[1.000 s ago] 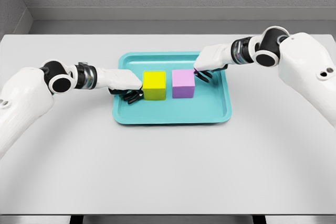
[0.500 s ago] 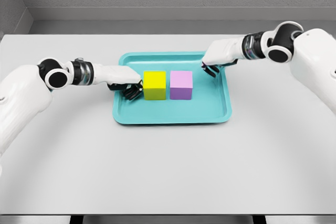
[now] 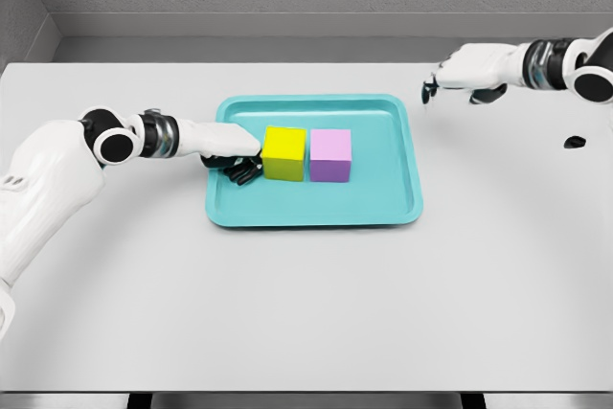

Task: Push two cubes

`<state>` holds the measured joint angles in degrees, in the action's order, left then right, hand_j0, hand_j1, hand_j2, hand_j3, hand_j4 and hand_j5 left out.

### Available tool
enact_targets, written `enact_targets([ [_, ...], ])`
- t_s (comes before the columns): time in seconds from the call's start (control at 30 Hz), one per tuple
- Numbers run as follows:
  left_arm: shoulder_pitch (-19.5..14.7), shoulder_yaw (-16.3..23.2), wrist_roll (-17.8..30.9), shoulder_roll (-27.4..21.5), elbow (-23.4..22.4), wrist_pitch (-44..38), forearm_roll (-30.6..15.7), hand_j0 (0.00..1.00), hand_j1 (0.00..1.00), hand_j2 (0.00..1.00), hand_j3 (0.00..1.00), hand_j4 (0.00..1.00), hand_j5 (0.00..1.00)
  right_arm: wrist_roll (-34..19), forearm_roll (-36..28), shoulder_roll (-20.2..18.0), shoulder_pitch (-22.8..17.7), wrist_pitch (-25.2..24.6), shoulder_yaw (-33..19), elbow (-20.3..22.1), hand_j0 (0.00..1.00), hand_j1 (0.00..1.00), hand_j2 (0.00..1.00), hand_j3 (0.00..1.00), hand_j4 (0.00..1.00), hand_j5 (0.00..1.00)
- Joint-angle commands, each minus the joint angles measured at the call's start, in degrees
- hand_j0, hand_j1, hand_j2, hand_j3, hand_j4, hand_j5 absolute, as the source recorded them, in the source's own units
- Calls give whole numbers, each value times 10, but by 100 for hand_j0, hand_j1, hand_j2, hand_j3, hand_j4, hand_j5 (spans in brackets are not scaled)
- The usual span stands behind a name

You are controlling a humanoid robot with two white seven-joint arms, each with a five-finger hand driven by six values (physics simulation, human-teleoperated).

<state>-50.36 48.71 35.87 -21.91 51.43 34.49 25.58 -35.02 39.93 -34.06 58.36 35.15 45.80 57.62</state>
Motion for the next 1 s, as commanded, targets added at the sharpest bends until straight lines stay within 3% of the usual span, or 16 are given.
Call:
enact_targets([
  [0.0, 0, 5, -9, 0, -3, 5, 44, 1, 1, 1, 1, 1, 1, 0, -5, -7, 0, -2, -10, 0, 100, 100, 100, 100, 100, 100],
  [0.2, 2, 6, -9, 2, 5, 5, 41, 1, 1, 1, 1, 1, 1, 0, -6, -45, -35, -2, -84, -4, 100, 100, 100, 100, 100, 100],
  [0.47, -4, -12, -9, -7, -3, 5, 41, 2, 2, 2, 2, 2, 2, 0, -6, -66, -55, -2, -83, -5, 100, 100, 100, 100, 100, 100],
  [0.67, -14, -66, -9, 2, -63, 5, 44, 2, 2, 2, 2, 2, 2, 0, -6, -85, -67, -2, -84, -6, 100, 100, 100, 100, 100, 100],
  [0.77, -16, -118, -9, 13, -94, 5, 44, 2, 2, 2, 2, 2, 2, 0, -6, -85, -68, -2, -83, -5, 100, 100, 100, 100, 100, 100],
  [0.83, -16, -121, -9, 35, -96, 5, 43, 2, 2, 2, 2, 2, 2, 0, -6, -86, -69, -2, -81, -5, 100, 100, 100, 100, 100, 100],
  [0.9, -16, -162, -9, 50, -96, 5, 41, 2, 2, 2, 2, 2, 2, 0, -6, -86, -70, -2, -81, -5, 100, 100, 100, 100, 100, 100],
  [0.97, -23, -175, -9, 67, -90, 5, 40, 2, 2, 2, 2, 2, 2, 0, -6, -86, -70, -2, -81, -5, 100, 100, 100, 100, 100, 100],
])
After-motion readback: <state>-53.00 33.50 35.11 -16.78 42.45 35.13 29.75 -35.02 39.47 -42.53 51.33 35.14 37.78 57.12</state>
